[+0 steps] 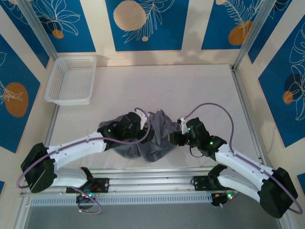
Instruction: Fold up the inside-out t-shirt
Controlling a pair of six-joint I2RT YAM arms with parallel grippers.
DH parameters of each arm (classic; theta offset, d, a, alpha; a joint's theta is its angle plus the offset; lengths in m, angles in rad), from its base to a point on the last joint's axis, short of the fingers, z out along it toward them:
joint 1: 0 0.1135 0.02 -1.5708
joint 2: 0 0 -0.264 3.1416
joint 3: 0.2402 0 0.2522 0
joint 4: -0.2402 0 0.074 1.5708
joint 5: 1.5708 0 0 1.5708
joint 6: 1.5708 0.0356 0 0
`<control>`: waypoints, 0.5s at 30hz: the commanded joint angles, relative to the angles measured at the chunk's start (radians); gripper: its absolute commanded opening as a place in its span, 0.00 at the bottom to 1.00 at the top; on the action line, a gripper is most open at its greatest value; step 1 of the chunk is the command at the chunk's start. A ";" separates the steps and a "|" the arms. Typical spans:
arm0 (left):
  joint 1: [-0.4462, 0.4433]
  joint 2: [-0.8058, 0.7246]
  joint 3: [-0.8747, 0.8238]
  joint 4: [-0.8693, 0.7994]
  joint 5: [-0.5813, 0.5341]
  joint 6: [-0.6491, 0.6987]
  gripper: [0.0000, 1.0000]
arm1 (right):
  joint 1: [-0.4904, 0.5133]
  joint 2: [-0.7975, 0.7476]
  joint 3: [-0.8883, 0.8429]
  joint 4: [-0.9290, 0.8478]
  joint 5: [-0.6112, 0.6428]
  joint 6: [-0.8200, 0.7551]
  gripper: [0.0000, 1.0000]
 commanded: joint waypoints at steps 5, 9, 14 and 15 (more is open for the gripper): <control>0.017 -0.034 -0.023 0.015 0.030 -0.005 0.48 | 0.019 0.180 0.226 -0.204 0.144 -0.128 0.46; 0.026 -0.059 -0.038 0.014 0.034 0.002 0.48 | 0.093 0.266 0.358 -0.381 0.283 -0.309 0.54; 0.042 -0.079 -0.055 0.018 0.052 0.019 0.48 | 0.085 0.354 0.414 -0.532 0.198 -0.463 0.59; 0.043 -0.082 -0.058 0.019 0.056 0.021 0.48 | 0.081 0.384 0.439 -0.573 0.185 -0.465 0.60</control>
